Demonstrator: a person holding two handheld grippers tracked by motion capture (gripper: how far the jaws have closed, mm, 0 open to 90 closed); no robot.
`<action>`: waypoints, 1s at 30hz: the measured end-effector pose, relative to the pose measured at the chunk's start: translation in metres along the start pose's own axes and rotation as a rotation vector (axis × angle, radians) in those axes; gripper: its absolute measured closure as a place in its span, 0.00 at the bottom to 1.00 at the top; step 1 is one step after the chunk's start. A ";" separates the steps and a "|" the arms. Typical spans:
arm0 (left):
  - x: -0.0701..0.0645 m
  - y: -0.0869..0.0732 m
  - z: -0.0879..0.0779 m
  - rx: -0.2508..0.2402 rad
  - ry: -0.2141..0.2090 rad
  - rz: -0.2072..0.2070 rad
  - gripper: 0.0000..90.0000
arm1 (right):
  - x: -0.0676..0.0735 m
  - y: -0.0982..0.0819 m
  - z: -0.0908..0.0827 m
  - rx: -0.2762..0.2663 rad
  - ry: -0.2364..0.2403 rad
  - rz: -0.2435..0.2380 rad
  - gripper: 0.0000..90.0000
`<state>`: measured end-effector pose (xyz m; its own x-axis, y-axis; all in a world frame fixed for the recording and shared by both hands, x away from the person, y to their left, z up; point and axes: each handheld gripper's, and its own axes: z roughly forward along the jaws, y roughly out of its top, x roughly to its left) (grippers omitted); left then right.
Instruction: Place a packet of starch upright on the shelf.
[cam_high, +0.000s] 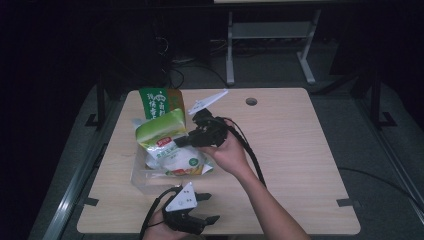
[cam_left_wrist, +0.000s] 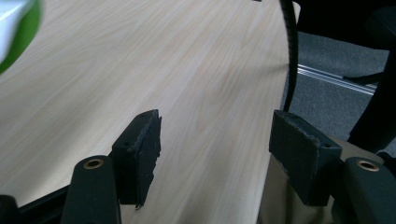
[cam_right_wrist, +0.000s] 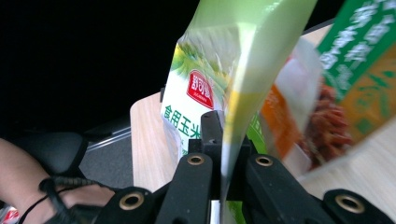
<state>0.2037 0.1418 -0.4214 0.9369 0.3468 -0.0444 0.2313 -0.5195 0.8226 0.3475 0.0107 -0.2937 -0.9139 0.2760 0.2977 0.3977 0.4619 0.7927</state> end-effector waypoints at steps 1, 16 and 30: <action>-0.001 -0.001 0.001 -0.003 0.002 0.003 0.37 | 0.000 0.001 0.005 0.004 0.005 -0.002 1.00; -0.003 -0.006 0.003 -0.018 -0.003 -0.004 0.35 | -0.010 0.018 0.069 0.080 0.146 0.031 1.00; 0.005 -0.009 0.001 0.004 0.011 -0.007 0.35 | -0.013 0.016 0.102 0.112 0.153 0.055 0.99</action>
<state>0.2059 0.1478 -0.4297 0.9324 0.3589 -0.0439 0.2388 -0.5200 0.8201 0.3740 0.1008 -0.3393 -0.8888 0.1765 0.4230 0.4464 0.5430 0.7113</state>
